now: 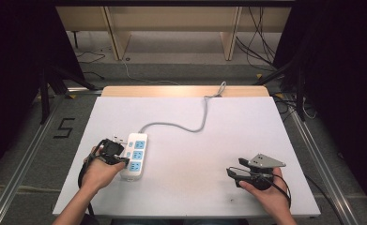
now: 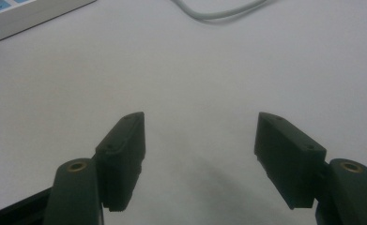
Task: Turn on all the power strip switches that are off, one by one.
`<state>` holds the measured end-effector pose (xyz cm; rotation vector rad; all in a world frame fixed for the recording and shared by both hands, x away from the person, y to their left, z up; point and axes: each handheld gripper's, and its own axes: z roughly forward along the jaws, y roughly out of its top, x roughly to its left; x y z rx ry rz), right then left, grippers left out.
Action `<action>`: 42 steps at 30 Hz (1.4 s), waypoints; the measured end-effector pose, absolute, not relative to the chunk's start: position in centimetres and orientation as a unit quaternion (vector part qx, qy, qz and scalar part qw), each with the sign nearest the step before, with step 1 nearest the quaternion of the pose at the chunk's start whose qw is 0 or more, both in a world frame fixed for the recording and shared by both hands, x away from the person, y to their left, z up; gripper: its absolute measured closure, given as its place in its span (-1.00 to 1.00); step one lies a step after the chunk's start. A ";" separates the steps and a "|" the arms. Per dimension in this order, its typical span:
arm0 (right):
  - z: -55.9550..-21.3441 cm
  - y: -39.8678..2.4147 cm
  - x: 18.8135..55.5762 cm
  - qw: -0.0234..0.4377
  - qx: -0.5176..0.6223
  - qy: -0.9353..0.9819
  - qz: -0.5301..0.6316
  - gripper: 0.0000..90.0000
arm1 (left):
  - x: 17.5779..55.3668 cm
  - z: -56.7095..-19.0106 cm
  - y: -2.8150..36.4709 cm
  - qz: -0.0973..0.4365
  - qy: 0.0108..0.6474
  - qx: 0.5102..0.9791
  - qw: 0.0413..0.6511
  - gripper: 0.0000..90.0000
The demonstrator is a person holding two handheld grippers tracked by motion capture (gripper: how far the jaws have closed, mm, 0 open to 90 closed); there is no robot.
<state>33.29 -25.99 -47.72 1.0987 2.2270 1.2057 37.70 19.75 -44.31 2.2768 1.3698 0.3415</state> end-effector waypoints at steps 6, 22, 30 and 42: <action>-47.7 -26.1 33.3 0.191 0.390 0.791 0.430 -0.22 | 37.8 -44.3 19.7 0.124 0.497 0.829 0.225 1.00; -47.7 -25.9 33.2 0.190 0.391 0.792 0.429 -0.22 | 37.9 -44.5 19.8 0.117 0.497 0.831 0.223 1.00; -47.7 -26.0 33.2 0.190 0.390 0.792 0.430 -0.22 | 37.9 -44.6 20.1 0.113 0.491 0.830 0.237 1.00; -47.7 -26.1 33.2 0.190 0.391 0.790 0.432 -0.22 | 37.7 -44.7 20.2 0.122 0.469 0.837 0.255 0.99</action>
